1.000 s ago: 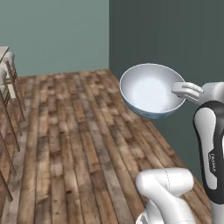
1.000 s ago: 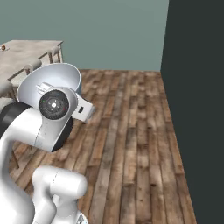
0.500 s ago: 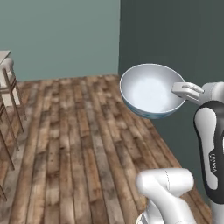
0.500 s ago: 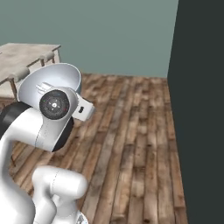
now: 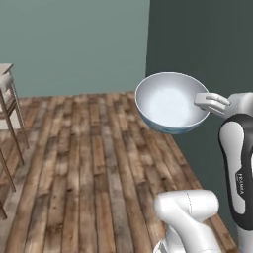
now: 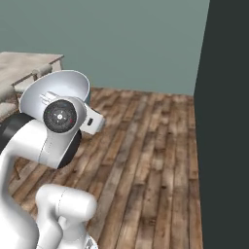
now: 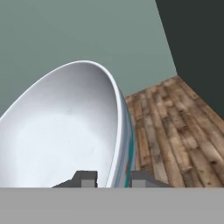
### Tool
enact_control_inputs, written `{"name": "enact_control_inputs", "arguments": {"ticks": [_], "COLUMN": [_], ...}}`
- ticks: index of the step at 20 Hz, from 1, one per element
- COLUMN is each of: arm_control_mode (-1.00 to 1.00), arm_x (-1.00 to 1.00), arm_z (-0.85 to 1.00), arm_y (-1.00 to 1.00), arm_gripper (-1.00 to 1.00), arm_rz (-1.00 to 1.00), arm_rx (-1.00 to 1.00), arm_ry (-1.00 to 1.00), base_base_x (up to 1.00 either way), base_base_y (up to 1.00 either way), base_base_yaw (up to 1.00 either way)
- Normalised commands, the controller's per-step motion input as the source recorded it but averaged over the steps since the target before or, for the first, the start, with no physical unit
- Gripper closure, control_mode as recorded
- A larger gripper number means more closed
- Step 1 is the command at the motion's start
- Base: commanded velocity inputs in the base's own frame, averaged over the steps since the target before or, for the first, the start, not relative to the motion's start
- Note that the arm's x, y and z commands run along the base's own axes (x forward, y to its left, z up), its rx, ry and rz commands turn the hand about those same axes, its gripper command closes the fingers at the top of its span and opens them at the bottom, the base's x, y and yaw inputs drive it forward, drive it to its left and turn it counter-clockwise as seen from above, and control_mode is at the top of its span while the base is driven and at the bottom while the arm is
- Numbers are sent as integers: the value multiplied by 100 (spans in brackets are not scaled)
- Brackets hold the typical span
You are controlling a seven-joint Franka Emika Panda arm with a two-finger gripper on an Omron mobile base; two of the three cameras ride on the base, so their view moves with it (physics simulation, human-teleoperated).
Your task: Take the smaller bowl and place it next to the appetizer plate on the dining counter , and place the larger bowl next to the plate with cooked food.
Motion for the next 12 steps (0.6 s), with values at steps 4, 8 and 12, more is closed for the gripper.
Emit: {"name": "enact_control_inputs", "arguments": {"ticks": [4,8,12], "arm_control_mode": [100,100,100], "arm_x": [0,0,0], "arm_z": [0,0,0], "arm_y": [0,0,0], "arm_gripper": [100,100,100], "arm_rz": [0,0,0], "arm_rx": [0,0,0], "arm_ry": [0,0,0], "base_base_x": [100,100,100], "base_base_y": [-26,-13,-7], "base_base_yaw": [10,12,14]}}
